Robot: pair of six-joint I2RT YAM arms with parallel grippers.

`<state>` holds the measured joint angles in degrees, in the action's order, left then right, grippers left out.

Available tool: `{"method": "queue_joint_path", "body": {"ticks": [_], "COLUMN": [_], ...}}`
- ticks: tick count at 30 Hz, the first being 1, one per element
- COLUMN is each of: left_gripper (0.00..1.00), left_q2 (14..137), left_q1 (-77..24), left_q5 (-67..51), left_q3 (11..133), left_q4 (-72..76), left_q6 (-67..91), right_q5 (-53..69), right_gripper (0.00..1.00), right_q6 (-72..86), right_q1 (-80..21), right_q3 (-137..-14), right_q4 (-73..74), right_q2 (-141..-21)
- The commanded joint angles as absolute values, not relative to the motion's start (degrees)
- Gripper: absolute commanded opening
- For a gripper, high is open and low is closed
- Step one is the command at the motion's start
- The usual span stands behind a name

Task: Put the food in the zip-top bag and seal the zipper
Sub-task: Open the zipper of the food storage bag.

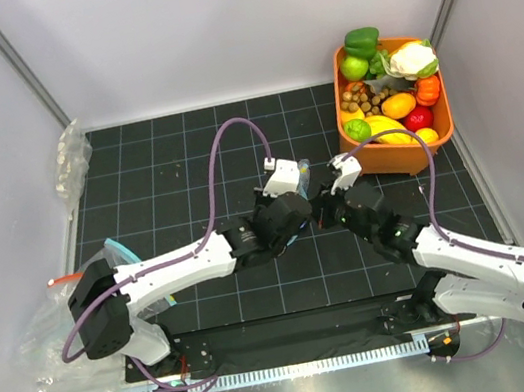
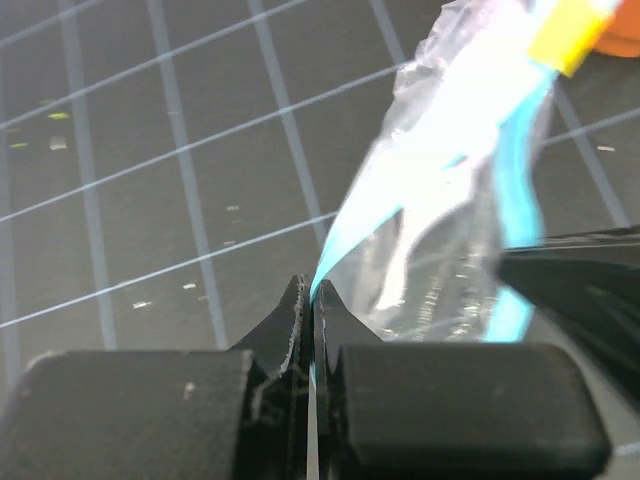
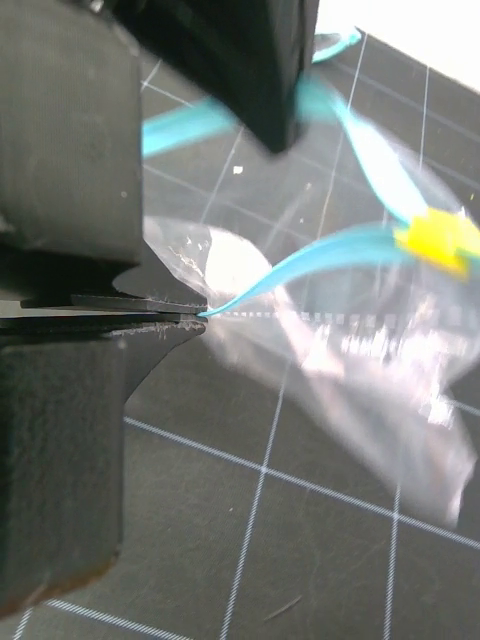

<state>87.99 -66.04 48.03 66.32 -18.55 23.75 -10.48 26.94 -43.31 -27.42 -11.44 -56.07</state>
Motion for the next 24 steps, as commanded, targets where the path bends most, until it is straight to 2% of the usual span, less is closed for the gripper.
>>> {"method": "queue_joint_path", "body": {"ticks": [1,11,17,20,23,24], "left_gripper": [0.0,0.0,0.0,0.0,0.0,0.0], "left_q2": [84.55,88.06,93.5,95.88,97.03,97.47], "left_q1": [-66.27,-66.27,-66.27,-66.18,-66.18,-66.27], "left_q5": [57.91,71.1,65.84,61.28,58.72,58.19], "left_q3": [69.08,75.49,79.18,80.15,80.95,81.21], "left_q4": [-21.97,-34.61,-36.38,-36.39,-36.39,-36.47], "left_q6": [24.17,25.31,24.87,24.87,25.4,25.57], "right_q5": [-13.88,-13.45,-11.26,-9.59,-9.32,-9.32], "right_gripper": [0.01,0.01,0.02,0.1,0.23,0.3], "right_q6": [27.77,28.04,28.3,27.51,26.98,26.81], "right_q1": [-43.33,-43.24,-42.54,-42.54,-42.54,-42.54], "right_q3": [-29.62,-30.76,-32.17,-31.64,-30.85,-30.76], "right_q4": [-11.43,-11.16,-11.33,-12.83,-13.71,-14.15], "right_q2": [-57.12,-60.02,-64.42,-64.25,-63.55,-63.46]}}
